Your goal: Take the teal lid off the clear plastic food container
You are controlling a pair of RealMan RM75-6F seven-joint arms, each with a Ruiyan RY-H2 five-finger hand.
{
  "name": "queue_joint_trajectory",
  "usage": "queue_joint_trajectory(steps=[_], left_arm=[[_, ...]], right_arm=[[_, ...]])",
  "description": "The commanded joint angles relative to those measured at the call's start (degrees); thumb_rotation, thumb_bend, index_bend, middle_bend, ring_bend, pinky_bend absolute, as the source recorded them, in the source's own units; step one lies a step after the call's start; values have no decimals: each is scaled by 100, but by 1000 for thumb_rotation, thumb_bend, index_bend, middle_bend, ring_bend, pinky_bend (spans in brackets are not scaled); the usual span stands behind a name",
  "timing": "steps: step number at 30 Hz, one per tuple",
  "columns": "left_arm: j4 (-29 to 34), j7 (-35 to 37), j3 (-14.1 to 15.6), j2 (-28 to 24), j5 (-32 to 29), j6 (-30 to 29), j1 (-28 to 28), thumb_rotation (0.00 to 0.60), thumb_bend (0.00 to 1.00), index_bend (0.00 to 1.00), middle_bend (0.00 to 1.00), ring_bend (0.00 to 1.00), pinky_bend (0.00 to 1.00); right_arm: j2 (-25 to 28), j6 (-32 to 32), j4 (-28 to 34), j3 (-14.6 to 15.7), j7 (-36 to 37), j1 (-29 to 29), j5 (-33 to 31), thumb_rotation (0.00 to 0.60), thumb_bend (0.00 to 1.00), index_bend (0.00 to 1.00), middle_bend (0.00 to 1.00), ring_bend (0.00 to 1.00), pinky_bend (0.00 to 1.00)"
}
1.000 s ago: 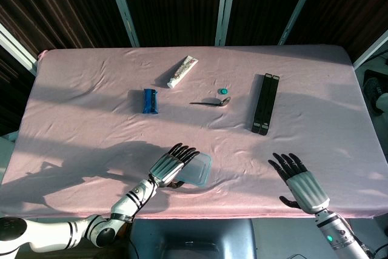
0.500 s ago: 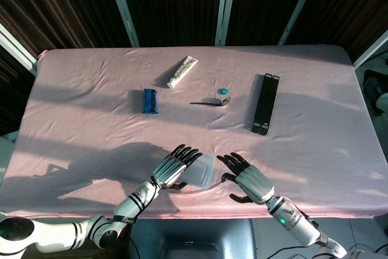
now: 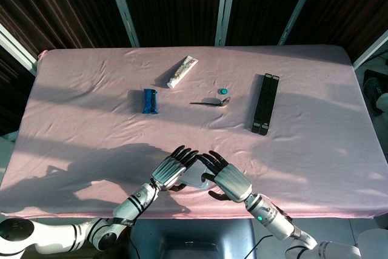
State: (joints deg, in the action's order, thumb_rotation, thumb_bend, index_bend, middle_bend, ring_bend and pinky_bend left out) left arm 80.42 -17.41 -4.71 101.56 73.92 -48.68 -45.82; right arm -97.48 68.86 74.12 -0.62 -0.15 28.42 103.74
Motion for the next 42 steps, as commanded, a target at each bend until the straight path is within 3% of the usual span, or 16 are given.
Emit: queue_joint_trajectory(steps=[1, 24, 42], left_arm=[[-3, -13, 5, 0, -12, -5, 3, 600, 288, 0, 465, 338, 100], [84, -209, 72, -83, -126, -23, 22, 600, 288, 0, 467, 343, 98], [-42, -218, 150, -75, -33, -44, 29, 600, 288, 0, 483, 357, 111]], right_arm=[[-41, -78, -12, 26, -48, 52, -61, 600, 379, 579, 56, 0, 0], [-443, -34, -238, 32, -60, 288, -360, 600, 381, 668, 102, 0, 0], [-311, 11, 33, -15, -164, 334, -571, 600, 381, 676, 104, 0, 0]])
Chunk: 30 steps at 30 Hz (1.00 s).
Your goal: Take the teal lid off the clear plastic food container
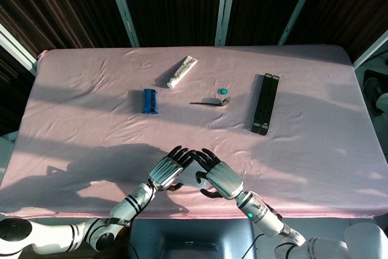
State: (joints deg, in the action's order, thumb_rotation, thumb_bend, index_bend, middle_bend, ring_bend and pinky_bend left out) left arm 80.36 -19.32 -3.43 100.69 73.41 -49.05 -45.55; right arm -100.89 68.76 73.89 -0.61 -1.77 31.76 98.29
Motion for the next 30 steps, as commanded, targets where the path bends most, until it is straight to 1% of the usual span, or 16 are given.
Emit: queue_joint_trajectory(steps=[1, 10, 21, 30], left_arm=[[-50, -33, 27, 21, 22, -12, 6, 600, 288, 0, 486, 358, 112], [-101, -86, 72, 64, 79, -33, 18, 600, 291, 0, 504, 372, 119], [23, -199, 183, 1, 291, -145, 59, 600, 293, 0, 505, 372, 119], [161, -225, 218, -81, 386, -214, 103, 600, 291, 0, 506, 372, 120]], right_arm=[[42, 25, 78, -21, -13, 1, -36, 600, 381, 678, 106, 0, 0], [119, 59, 188, -79, -56, 32, -119, 600, 381, 681, 108, 0, 0], [108, 92, 41, -269, -78, 165, -209, 600, 382, 680, 113, 0, 0], [-7, 79, -61, -295, -188, 262, -218, 600, 393, 691, 127, 0, 0]])
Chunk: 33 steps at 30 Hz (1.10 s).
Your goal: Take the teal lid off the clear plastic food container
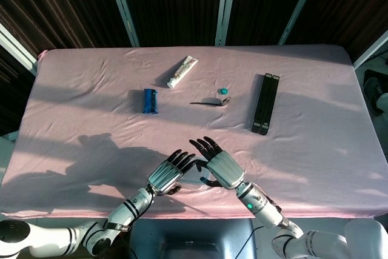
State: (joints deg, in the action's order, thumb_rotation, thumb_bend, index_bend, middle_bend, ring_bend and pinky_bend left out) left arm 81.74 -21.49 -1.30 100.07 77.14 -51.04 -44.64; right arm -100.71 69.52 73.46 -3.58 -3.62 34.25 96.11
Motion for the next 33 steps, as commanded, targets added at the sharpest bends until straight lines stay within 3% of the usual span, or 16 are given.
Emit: queue_joint_trajectory(steps=[1, 7, 11, 14, 17, 33], left_arm=[[35, -10, 8, -27, 18, -24, 18, 600, 292, 0, 506, 372, 120], [66, 64, 4, -53, 97, -98, 54, 600, 291, 0, 440, 314, 81], [49, 240, 4, -49, 265, -196, 73, 600, 293, 0, 274, 147, 1], [31, 369, 5, -57, 362, -229, 74, 600, 293, 0, 113, 18, 0], [13, 499, 5, -78, 457, -276, 83, 600, 294, 0, 9, 0, 0], [2, 1412, -72, -296, 1068, -945, 237, 600, 327, 0, 0, 0, 0]], right_arm=[[-42, 8, -28, 8, 4, 17, 3, 600, 408, 697, 131, 0, 0], [-148, 79, -146, 63, 30, 39, 68, 600, 506, 744, 154, 17, 22], [-221, 163, -244, 87, 67, 41, 112, 600, 555, 784, 168, 38, 43], [-249, 228, -294, 97, 91, 37, 139, 600, 585, 808, 179, 50, 54], [-256, 268, -322, 108, 116, 37, 153, 600, 621, 820, 186, 58, 62], [-64, 553, -275, 119, 81, 32, 300, 600, 753, 824, 193, 66, 74]])
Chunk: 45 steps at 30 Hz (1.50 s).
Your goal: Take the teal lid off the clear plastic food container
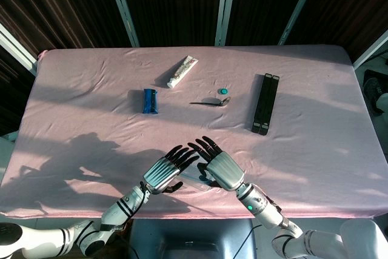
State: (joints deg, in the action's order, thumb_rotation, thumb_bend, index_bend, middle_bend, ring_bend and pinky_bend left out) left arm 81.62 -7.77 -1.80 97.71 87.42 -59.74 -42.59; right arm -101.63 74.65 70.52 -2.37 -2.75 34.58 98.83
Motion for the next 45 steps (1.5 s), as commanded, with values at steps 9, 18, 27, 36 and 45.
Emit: queue_joint_trajectory(steps=[9, 18, 27, 36, 45], left_arm=[[267, 154, -103, -551, 80, -514, 277, 600, 326, 0, 0, 0, 0], [528, 91, -152, -1217, 311, -1205, 617, 600, 327, 0, 0, 0, 0], [504, 298, -103, -1951, -134, -1335, 1086, 600, 327, 0, 0, 0, 0], [104, 850, 20, -2177, -674, -985, 1436, 600, 325, 0, 0, 0, 0], [22, 1095, 80, -2371, -702, -1004, 1686, 600, 328, 0, 0, 0, 0]], right_arm=[[189, 161, 191, -34, -210, 25, 129, 600, 753, 827, 196, 67, 77], [615, 410, 424, -140, -506, -48, 174, 600, 753, 827, 196, 68, 85], [1047, 110, -154, -179, -765, -254, -349, 600, 753, 821, 196, 68, 85], [676, -952, -1000, -50, -853, -232, -982, 600, 640, 347, 137, 23, 50], [1371, -1396, 102, 177, -935, -363, -1227, 600, 130, 0, 0, 0, 0]])
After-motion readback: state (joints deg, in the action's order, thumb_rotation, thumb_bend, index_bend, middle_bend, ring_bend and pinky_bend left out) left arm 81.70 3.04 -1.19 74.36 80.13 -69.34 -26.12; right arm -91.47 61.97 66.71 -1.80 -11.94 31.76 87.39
